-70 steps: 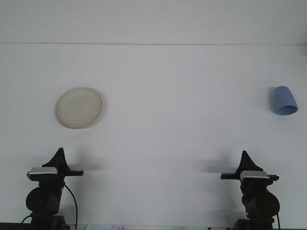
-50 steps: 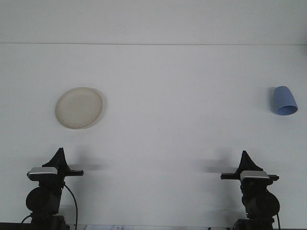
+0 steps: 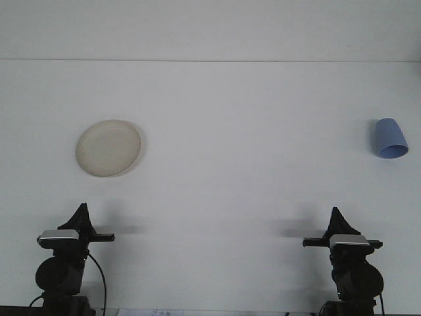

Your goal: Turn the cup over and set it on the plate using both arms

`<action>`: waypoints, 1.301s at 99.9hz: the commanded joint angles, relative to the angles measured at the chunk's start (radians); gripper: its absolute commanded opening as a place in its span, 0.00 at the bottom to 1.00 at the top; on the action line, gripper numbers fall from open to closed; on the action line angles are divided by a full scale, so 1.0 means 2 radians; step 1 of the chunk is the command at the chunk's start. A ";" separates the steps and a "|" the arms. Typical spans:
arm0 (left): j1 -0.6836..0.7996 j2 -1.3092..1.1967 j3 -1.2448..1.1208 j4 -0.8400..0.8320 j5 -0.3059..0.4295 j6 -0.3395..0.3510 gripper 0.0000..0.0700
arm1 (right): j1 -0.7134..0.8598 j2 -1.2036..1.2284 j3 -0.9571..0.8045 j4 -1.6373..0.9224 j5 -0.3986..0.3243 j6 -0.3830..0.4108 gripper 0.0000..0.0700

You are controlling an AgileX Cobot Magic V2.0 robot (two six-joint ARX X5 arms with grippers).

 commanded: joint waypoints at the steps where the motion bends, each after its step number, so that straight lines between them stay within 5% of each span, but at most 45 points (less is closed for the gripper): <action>1: 0.001 -0.001 -0.010 0.005 -0.002 -0.002 0.02 | 0.001 -0.001 -0.001 0.007 0.000 0.007 0.01; 10: 0.001 -0.001 -0.010 0.005 -0.002 -0.002 0.02 | 0.001 -0.001 -0.001 0.007 -0.004 0.020 0.01; 43: 0.001 -0.001 -0.010 0.005 -0.002 -0.002 0.02 | 0.001 -0.001 0.002 0.031 -0.041 0.213 0.00; 54: 0.001 -0.001 -0.010 0.005 -0.002 -0.002 0.02 | 0.001 0.005 0.038 0.027 -0.022 0.251 0.00; 74: 0.001 -0.001 -0.010 0.005 -0.002 -0.002 0.02 | 0.001 0.084 0.167 -0.019 0.017 0.182 0.04; 86: 0.001 -0.001 -0.010 0.005 -0.002 -0.002 0.02 | 0.001 0.164 0.254 -0.056 0.028 0.109 0.53; 91: 0.001 -0.001 -0.010 0.005 -0.002 -0.002 0.02 | 0.000 0.199 0.288 -0.080 0.040 0.091 0.64; 114: 0.001 -0.001 -0.010 0.005 -0.002 -0.002 0.02 | -0.003 0.349 0.389 -0.146 0.111 0.008 0.70; 130: 0.001 -0.001 -0.010 0.005 -0.002 -0.002 0.02 | -0.043 0.447 0.405 -0.135 0.118 0.002 0.70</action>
